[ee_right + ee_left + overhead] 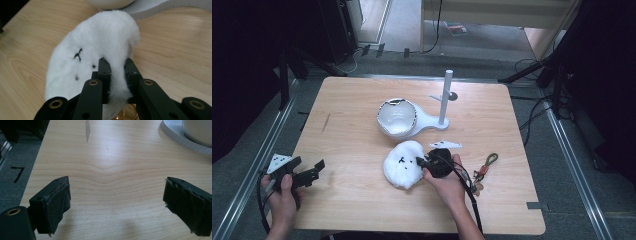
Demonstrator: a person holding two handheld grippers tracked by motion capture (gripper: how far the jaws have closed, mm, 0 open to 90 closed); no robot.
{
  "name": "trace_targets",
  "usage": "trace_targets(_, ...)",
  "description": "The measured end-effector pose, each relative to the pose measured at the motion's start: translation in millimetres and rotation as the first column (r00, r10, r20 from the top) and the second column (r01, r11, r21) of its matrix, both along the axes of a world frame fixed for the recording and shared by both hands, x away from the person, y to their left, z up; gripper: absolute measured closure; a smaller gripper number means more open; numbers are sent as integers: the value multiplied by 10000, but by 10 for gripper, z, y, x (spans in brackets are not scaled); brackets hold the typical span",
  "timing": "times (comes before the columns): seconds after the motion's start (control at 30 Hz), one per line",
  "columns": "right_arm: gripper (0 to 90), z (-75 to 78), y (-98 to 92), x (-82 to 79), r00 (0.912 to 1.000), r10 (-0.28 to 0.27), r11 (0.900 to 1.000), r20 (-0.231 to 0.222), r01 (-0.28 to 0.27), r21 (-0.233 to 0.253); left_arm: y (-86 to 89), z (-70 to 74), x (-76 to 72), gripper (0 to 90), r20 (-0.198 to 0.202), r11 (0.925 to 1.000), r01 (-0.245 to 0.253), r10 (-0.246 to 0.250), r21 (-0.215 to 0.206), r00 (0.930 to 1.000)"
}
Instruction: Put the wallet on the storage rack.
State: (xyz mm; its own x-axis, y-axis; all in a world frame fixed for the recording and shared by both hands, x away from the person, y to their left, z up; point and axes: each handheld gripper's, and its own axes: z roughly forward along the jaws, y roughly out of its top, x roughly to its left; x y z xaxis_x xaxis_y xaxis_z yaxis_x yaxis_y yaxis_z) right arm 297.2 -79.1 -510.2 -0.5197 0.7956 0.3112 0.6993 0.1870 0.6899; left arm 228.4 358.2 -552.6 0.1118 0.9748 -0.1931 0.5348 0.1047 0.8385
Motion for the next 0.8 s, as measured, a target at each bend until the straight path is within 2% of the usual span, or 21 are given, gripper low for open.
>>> trace_targets(0.13,807,136,-29,-96,9995,-197,9988,253,185,463,0,1,-1,83,2,10000,0,0,4,10000)
trace_targets(0.2,807,203,-58,-138,9992,-301,9955,282,274,906,-2,1,-2,83,8,10000,-6,6,-1,10000)
trace_targets(0.23,807,270,-89,-180,9985,-466,9905,281,425,1306,-1,1,-2,83,10,10000,-6,6,-2,10000)
trace_targets(0.57,807,551,-150,-303,9899,-1028,9838,981,866,1571,-2,0,-5,83,28,10000,35,-35,14,10000)
trace_targets(0.8,805,670,-196,-319,9801,-1571,9727,1214,1323,1904,-5,2,-10,83,89,10000,35,-35,38,10000)
